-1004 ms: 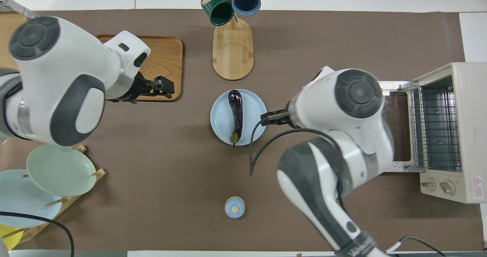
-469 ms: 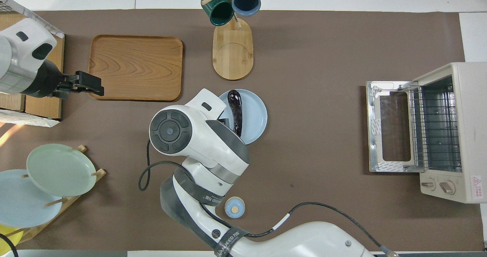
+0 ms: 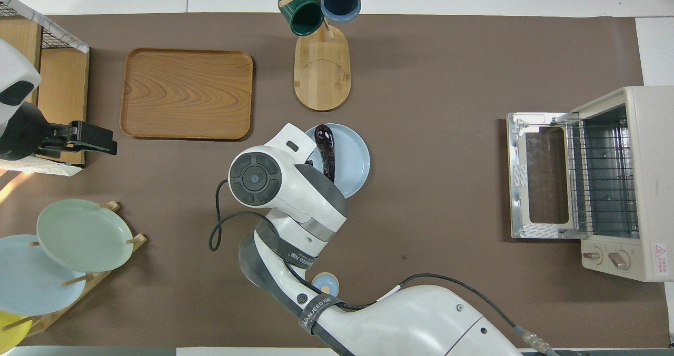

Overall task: Put eggplant into oven
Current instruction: 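Grasp the blue plate with the right gripper while the left gripper withdraws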

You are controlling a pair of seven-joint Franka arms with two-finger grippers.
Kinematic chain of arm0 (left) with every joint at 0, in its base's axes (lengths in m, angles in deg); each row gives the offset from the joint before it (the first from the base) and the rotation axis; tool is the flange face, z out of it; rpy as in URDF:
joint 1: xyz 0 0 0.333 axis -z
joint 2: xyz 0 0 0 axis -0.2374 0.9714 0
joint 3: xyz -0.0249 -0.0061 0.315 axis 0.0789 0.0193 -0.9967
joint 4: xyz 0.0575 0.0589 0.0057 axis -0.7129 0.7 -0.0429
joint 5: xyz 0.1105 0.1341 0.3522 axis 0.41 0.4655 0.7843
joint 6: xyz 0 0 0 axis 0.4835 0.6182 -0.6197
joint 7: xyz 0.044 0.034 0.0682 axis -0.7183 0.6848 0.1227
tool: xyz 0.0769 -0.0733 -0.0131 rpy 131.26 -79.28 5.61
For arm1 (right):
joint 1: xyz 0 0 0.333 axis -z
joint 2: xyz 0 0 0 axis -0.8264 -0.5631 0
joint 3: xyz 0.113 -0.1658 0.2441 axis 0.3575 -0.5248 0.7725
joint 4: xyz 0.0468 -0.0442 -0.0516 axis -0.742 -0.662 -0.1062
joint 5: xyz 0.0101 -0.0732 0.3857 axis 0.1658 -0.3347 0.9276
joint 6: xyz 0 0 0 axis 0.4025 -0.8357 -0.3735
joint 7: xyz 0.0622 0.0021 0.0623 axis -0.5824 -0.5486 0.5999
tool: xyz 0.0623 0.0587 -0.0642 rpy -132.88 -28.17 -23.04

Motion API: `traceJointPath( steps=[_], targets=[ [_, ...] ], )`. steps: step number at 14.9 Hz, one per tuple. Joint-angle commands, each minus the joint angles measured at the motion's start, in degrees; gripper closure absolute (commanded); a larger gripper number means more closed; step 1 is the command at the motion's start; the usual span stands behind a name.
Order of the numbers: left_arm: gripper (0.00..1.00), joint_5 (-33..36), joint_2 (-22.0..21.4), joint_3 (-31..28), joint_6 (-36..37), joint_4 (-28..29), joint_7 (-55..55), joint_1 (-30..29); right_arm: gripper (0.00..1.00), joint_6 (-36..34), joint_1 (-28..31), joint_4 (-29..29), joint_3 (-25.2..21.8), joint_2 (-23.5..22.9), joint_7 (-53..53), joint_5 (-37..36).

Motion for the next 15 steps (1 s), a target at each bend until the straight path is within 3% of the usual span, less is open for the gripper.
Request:
traceJointPath(
  steps=[1, 5, 10, 12, 15],
  targets=[
    [0.0, 3.39, -0.97, 0.12, 0.77, 0.92, -1.48, 0.74, 0.66, 4.68, 0.26, -6.0, 0.29, 1.49, -0.31, -1.68],
    [0.0, 4.55, -1.32, 0.3, 1.4, 1.45, -1.84, 1.8, 0.67, 5.92, 0.26, -7.86, 0.29, 2.02, -0.31, -1.77],
    [0.0, 4.55, -0.97, 4.95, 0.87, 0.66, -2.19, -4.0, 0.7, 5.4, 0.26, -8.13, 0.29, 2.11, -0.13, -3.08],
    [0.0, 4.46, -0.79, 5.13, 0.86, 0.66, -2.8, -4.7, 1.0, 5.05, 0.35, -7.95, 0.29, 2.11, -0.13, -3.26],
    [0.0, 4.46, -0.79, 5.04, 0.86, 0.74, -2.8, -4.71, 1.0, -2.91, 0.26, -4.28, 0.29, 2.63, 0.3, -9.2]
  ],
)
